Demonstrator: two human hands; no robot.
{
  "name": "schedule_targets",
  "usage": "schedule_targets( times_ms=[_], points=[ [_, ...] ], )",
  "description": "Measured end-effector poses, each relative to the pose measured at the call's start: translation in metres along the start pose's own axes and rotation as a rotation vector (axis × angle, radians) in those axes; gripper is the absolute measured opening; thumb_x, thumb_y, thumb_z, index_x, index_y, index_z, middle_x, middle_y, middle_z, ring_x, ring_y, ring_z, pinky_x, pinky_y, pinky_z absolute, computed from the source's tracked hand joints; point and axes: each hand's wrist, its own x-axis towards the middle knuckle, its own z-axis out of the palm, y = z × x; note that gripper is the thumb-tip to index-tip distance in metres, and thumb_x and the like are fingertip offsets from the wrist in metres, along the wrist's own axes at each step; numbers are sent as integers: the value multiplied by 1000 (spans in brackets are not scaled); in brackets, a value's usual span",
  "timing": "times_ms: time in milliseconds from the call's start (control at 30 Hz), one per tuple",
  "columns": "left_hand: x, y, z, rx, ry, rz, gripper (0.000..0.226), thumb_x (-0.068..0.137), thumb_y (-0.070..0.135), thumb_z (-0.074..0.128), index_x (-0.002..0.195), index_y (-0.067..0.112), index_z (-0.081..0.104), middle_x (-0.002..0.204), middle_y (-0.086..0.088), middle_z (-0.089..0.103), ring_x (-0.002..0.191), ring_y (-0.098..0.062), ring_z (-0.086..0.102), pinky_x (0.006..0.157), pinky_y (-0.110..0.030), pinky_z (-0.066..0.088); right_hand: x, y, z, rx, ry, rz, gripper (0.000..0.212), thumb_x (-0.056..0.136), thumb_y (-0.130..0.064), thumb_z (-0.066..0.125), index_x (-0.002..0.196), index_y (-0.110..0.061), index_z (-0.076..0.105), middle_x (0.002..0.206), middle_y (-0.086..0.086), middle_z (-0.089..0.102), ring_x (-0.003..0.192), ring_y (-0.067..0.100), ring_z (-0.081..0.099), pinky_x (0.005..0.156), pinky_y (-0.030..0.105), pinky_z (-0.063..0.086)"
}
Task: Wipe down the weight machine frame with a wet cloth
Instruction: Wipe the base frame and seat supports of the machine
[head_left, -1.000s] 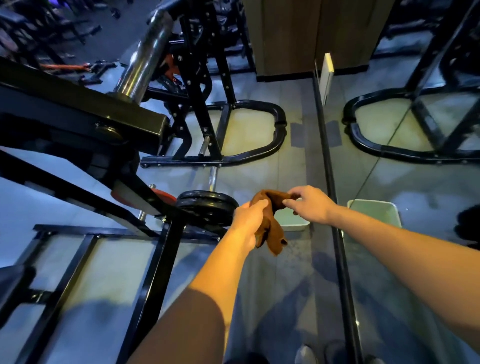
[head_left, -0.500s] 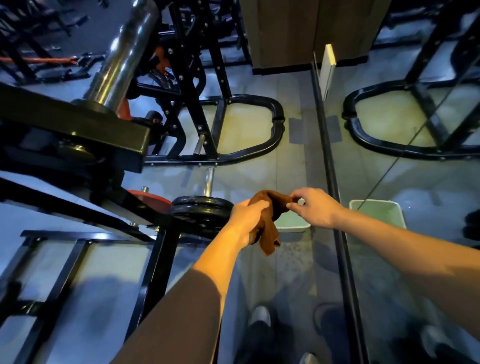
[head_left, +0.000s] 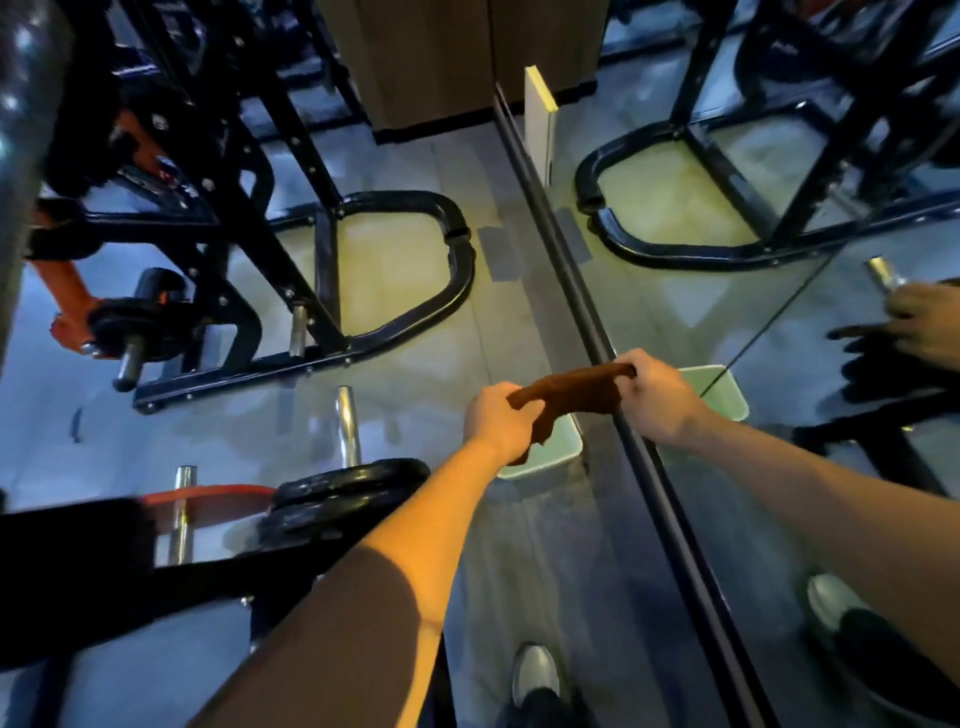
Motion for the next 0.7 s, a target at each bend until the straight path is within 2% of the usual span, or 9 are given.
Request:
schedule_targets(
  times_ms=[167, 267, 367, 467, 600, 700],
  points=[
    [26, -9, -8, 72, -79, 28, 22, 98, 38, 67, 102, 18, 73, 97, -5, 74, 94, -24, 68, 89, -40, 58, 20, -2, -2, 3, -28, 12, 13, 103, -13, 54, 112, -17, 63, 94, 4, 67, 85, 25, 61, 70, 26, 38],
    [35, -13, -8, 70, -94, 7, 18, 97, 34, 68, 101, 17, 74, 96, -7, 74, 93, -26, 69, 89, -43, 59, 29, -1, 3, -15, -63, 27, 14, 102, -13, 54, 112, -16, 64, 92, 6, 68, 77, 21, 58, 67, 27, 37],
    [39, -16, -6, 49, -99, -11, 15, 97, 31, 67, 101, 18, 73, 97, -8, 73, 94, -27, 69, 90, -45, 59, 34, 1, 4, -15, -68, 35, 14, 102, -14, 56, 112, -17, 64, 91, 5, 67, 81, 25, 61, 68, 28, 40],
    [40, -18, -2, 36, -107, -8, 16, 99, 30, 66, 107, 19, 73, 103, -7, 73, 98, -27, 68, 93, -44, 58, 31, 6, 3, -7, -70, 42, 10, 102, -16, 57, 108, -21, 63, 86, 0, 65, 71, 15, 58, 59, 25, 39],
    [40, -19, -2, -5, -95, 2, 11, 99, 30, 66, 102, 21, 72, 100, -5, 73, 96, -25, 67, 89, -40, 58, 29, 5, 0, -7, -89, 40, 10, 101, -17, 58, 108, -20, 66, 94, 5, 70, 83, 21, 63, 71, 27, 43],
    [44, -20, -5, -59, -102, -8, 10, 99, 31, 67, 101, 22, 71, 98, -2, 72, 96, -23, 68, 87, -39, 58, 31, -2, -8, -17, -111, 31, 11, 103, -19, 57, 108, -19, 66, 94, 4, 70, 89, 23, 66, 75, 31, 48]
  ],
)
